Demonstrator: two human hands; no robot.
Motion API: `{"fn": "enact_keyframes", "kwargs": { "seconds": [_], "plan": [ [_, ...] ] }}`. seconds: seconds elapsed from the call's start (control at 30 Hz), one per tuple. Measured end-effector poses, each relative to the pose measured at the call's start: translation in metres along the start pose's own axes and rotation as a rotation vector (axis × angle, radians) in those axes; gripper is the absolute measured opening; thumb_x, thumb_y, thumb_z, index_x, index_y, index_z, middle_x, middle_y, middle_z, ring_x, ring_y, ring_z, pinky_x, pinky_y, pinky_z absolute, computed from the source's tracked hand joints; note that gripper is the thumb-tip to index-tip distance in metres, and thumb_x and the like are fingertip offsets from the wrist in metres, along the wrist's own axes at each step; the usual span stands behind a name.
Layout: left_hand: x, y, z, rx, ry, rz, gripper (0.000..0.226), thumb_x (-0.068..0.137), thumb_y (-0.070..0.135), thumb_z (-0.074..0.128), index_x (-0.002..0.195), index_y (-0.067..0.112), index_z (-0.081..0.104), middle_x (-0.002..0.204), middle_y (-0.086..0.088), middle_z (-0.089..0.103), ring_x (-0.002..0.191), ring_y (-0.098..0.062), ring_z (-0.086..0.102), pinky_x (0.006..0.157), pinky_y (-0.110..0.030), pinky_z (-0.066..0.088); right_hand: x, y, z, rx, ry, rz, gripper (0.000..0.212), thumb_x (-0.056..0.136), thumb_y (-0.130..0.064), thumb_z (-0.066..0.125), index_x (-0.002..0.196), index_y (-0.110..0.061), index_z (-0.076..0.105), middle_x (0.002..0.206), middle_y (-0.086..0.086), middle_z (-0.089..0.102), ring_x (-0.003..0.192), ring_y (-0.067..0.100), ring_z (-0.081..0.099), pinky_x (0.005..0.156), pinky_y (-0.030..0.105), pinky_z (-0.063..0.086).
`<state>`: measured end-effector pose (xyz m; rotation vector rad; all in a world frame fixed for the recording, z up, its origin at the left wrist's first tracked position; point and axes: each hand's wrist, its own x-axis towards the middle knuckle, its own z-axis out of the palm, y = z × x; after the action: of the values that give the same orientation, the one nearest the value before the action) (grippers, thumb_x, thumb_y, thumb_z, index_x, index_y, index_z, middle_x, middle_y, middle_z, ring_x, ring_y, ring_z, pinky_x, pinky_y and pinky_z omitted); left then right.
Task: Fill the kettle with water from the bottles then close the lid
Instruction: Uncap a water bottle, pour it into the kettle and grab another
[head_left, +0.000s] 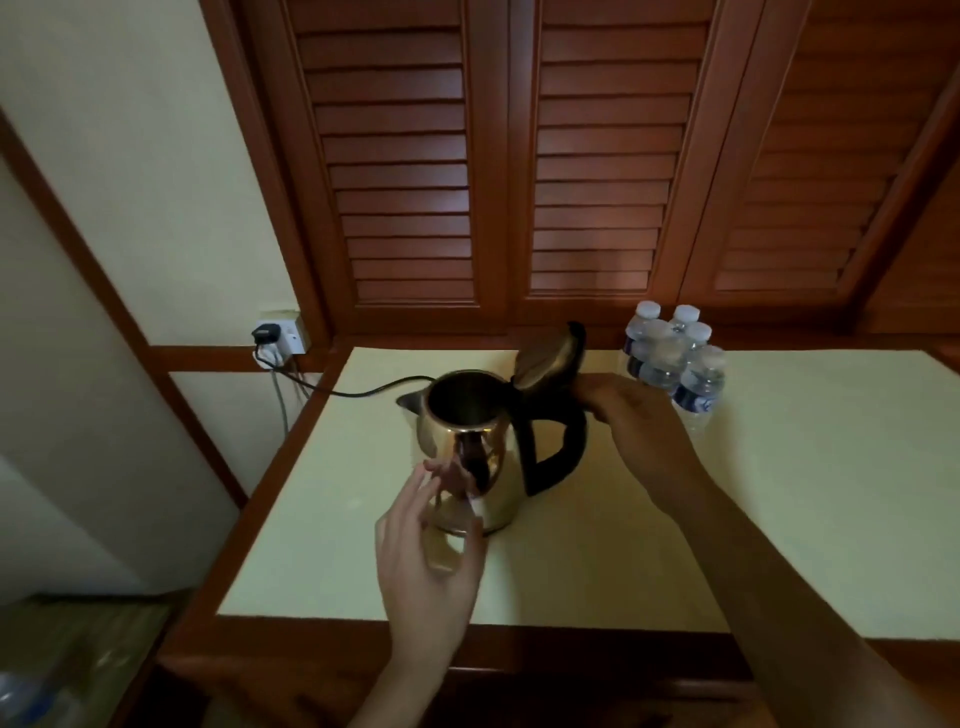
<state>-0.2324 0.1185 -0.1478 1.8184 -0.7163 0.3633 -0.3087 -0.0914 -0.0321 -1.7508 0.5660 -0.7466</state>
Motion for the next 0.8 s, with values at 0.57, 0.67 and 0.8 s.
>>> {"fn": "enact_keyframes", "kwargs": {
  "seconds": [0.57,0.67,0.8],
  "plan": [
    [0.019,0.113,0.187,-0.225,-0.291,-0.178,0.034,0.078,0.036,0.074,0.106,0.045,0.058,0.095,0.005,0.063,0.085,-0.012,0.064,0.078,-0.027,0.057,0.074,0.039,-0.15,-1.151,0.167,-0.524,0.019,0.087,-0.034,0.065,0.103,-0.023,0.069,0.09,0.001,0.069,0.083,0.026,0.055,0.073,0.039,0.037],
    [0.045,0.099,0.218,-0.209,-0.254,-0.298,0.043,0.076,0.032,0.078,0.117,0.027,0.065,0.102,0.003,0.068,0.095,-0.01,0.066,0.09,-0.03,0.056,0.091,0.037,-0.146,-1.282,0.083,-0.591,0.021,0.088,-0.032,0.064,0.109,-0.029,0.066,0.091,-0.002,0.066,0.088,0.026,0.052,0.071,0.039,0.029],
    [0.06,0.088,0.242,-0.196,-0.309,-0.352,0.055,0.081,0.022,0.083,0.131,0.016,0.062,0.113,0.009,0.066,0.107,-0.005,0.062,0.095,-0.022,0.05,0.109,0.041,-0.137,-1.428,-0.097,-0.569,0.029,0.08,-0.026,0.069,0.108,-0.032,0.064,0.091,-0.002,0.064,0.093,0.026,0.049,0.068,0.038,0.017]
  ]
}}
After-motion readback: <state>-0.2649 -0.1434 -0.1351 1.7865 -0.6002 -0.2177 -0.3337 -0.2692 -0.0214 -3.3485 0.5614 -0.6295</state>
